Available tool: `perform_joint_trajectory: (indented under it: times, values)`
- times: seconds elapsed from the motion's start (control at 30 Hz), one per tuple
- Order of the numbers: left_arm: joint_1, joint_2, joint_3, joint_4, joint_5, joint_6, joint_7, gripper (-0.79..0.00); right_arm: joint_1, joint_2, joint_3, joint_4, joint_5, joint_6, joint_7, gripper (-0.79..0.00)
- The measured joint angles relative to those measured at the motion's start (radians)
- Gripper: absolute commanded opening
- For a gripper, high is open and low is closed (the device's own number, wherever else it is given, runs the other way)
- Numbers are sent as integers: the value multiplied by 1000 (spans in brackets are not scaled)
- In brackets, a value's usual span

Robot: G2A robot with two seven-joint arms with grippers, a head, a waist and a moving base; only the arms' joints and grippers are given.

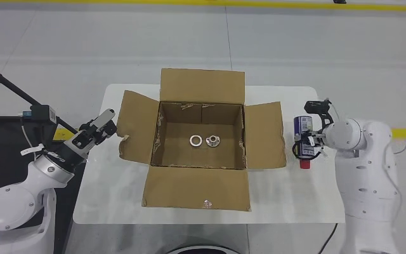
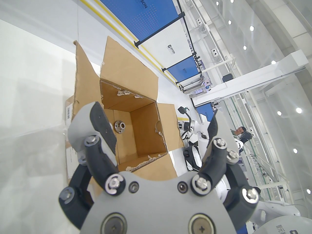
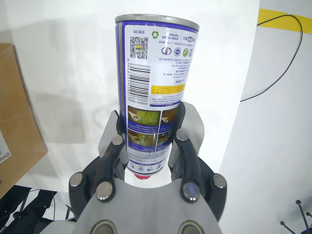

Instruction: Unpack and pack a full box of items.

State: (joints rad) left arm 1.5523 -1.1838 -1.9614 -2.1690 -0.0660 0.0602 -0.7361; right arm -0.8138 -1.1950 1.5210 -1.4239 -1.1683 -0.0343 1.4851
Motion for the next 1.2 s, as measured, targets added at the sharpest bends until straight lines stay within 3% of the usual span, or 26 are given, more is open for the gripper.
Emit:
perform_joint_trajectory:
  times: [0.37, 0.5, 0.73, 1.07, 1.17, 1.2]
  values:
    - [0, 0, 0, 0, 0, 0, 0, 0, 35, 2, -57, 103, -5, -3, -13, -782]
    - [0, 0, 0, 0, 0, 0, 0, 0, 45, 3, -69, 122, -6, 1, -17, -606]
    - [0, 0, 0, 0, 0, 0, 0, 0, 53, 6, -86, 149, -6, 3, -21, -459]
    - [0, 0, 0, 0, 0, 0, 0, 0, 63, 10, -107, 172, -10, 9, -25, -379]
    - [0, 0, 0, 0, 0, 0, 0, 0, 67, 11, -112, 181, -8, 9, -28, -308]
    - [0, 0, 0, 0, 0, 0, 0, 0, 69, 11, -116, 184, -8, 9, -28, -222]
